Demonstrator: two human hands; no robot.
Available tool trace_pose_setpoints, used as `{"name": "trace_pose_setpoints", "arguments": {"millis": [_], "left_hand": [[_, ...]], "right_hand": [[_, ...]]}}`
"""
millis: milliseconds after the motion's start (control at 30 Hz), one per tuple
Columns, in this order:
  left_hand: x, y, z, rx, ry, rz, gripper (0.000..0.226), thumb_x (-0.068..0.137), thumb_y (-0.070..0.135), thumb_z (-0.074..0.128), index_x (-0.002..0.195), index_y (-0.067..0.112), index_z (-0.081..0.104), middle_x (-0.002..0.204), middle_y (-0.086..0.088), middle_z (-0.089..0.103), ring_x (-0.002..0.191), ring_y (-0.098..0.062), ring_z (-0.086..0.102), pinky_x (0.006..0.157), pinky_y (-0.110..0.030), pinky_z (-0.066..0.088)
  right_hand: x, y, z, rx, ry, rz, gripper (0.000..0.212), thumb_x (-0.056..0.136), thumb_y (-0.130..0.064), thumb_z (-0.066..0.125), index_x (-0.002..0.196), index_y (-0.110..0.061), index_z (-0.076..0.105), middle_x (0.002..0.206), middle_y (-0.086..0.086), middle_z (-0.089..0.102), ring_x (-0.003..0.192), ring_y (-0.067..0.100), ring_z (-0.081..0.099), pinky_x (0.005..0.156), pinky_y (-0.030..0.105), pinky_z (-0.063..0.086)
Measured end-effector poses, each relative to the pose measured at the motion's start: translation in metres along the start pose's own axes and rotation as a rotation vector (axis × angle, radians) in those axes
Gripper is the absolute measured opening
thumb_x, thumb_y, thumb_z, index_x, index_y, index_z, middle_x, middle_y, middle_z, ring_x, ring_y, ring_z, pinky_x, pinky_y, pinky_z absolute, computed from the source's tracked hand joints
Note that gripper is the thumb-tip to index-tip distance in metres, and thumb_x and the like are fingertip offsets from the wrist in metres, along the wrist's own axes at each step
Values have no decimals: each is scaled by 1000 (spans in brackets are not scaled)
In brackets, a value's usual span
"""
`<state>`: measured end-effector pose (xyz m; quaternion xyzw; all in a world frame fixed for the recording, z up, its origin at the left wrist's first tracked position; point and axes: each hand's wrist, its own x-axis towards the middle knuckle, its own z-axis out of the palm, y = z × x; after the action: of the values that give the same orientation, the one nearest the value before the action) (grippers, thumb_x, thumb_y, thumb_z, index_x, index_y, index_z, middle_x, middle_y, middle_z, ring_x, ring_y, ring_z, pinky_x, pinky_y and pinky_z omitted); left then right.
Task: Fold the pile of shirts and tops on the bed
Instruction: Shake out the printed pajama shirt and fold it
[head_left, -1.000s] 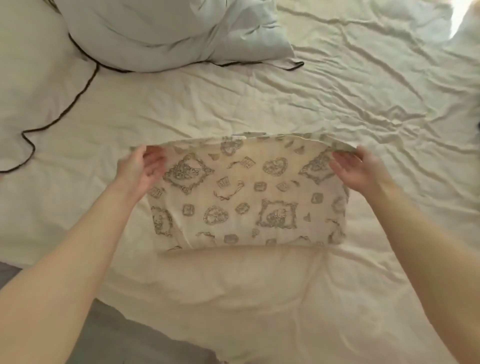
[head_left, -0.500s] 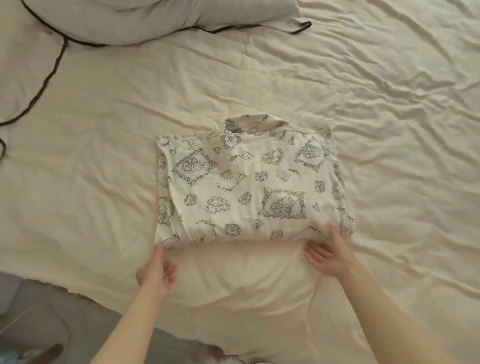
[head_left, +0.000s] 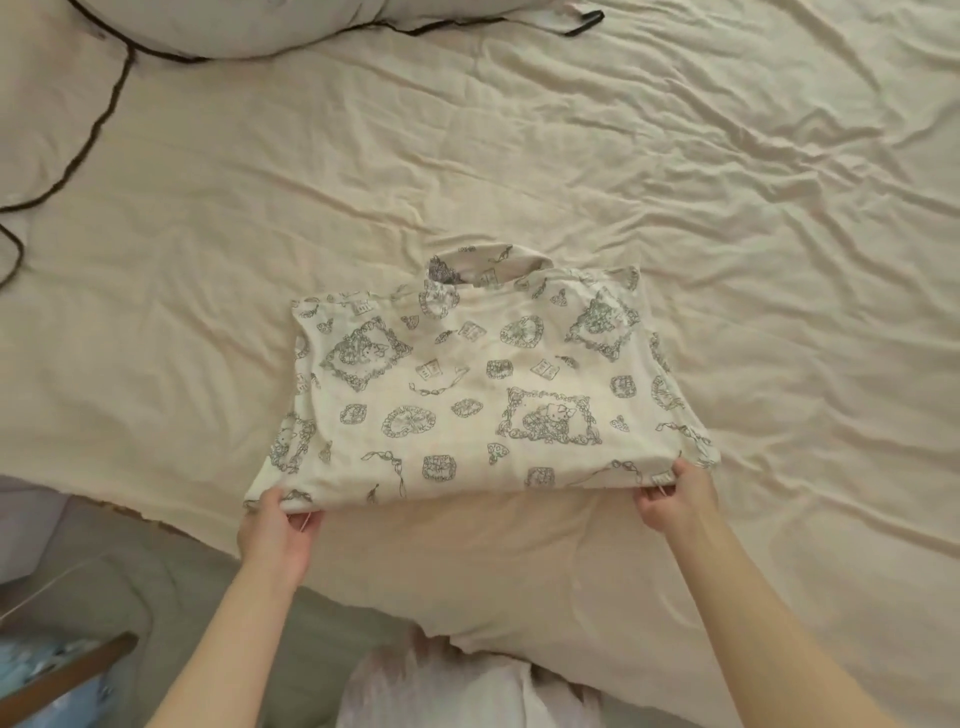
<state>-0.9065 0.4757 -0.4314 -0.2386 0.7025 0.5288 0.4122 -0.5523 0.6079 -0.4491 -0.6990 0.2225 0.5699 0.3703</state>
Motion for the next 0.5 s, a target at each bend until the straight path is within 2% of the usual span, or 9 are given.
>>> {"name": "trace_pose_setpoints", "arguments": {"millis": [33, 100, 167, 200, 267, 333, 367, 433, 500], "left_hand": [[-8, -6, -7, 23, 7, 37, 16, 93, 5, 44, 92, 17, 55, 98, -5, 61, 81, -16, 60, 56, -24, 56], [-21, -16, -10, 92, -17, 132, 19, 93, 5, 45, 104, 15, 56, 104, -7, 62, 85, -18, 61, 63, -29, 57], [-34, -17, 1, 166, -22, 242, 23, 95, 7, 43, 116, 13, 51, 114, -8, 60, 93, -22, 61, 74, -36, 54], [-41, -16, 11, 207, -14, 320, 19, 95, 9, 42, 111, 15, 50, 112, -7, 59, 96, -24, 60, 78, -39, 53], [-64, -12, 41, 365, 7, 542, 5, 95, 14, 43, 97, 16, 47, 95, 2, 57, 94, -22, 57, 83, -40, 51], [-96, -15, 77, 549, -7, 798, 1, 95, 13, 45, 95, 12, 44, 82, 4, 51, 83, -15, 51, 75, -23, 43], [-113, -22, 96, 622, -60, 889, 2, 95, 11, 46, 96, 11, 45, 79, 1, 53, 77, -15, 50, 69, -21, 40], [-144, -47, 132, 763, -272, 977, 3, 94, 12, 49, 92, 13, 47, 77, -7, 56, 71, -24, 54, 66, -32, 42], [-166, -82, 155, 911, -510, 1134, 6, 91, 14, 53, 86, 13, 51, 76, -5, 55, 71, -25, 51, 68, -38, 42]], "right_hand": [[-2, 3, -13, -18, -14, -2, 23, 95, -12, 50, 116, -15, 58, 82, 2, 63, 91, 21, 63, 78, 36, 50], [-7, 7, -35, -49, -68, -7, 10, 97, -12, 47, 100, -13, 56, 89, 3, 58, 109, 22, 56, 88, 37, 45], [-13, 9, -50, -108, -120, -10, 10, 99, -11, 45, 94, -11, 53, 92, 5, 57, 108, 23, 53, 92, 37, 43], [-14, 9, -57, -150, -135, -23, 9, 98, -11, 45, 97, -8, 54, 95, 7, 58, 102, 22, 56, 90, 36, 45], [-17, 8, -68, -224, -146, -55, 9, 97, -9, 47, 97, -4, 54, 103, 11, 58, 88, 22, 59, 79, 34, 51], [-20, 4, -77, -244, -162, -75, 8, 96, -9, 48, 94, -4, 54, 100, 12, 57, 82, 21, 59, 70, 31, 53], [-23, 2, -81, -236, -187, -79, 9, 96, -11, 49, 95, -4, 54, 97, 11, 58, 82, 21, 59, 68, 31, 54], [-29, -4, -85, -218, -270, -98, 19, 99, -23, 45, 96, -7, 54, 96, 10, 61, 87, 22, 61, 66, 30, 57], [-33, -13, -86, -220, -359, -124, 32, 100, -38, 40, 103, -9, 53, 101, 11, 64, 95, 23, 62, 72, 32, 57]]}}
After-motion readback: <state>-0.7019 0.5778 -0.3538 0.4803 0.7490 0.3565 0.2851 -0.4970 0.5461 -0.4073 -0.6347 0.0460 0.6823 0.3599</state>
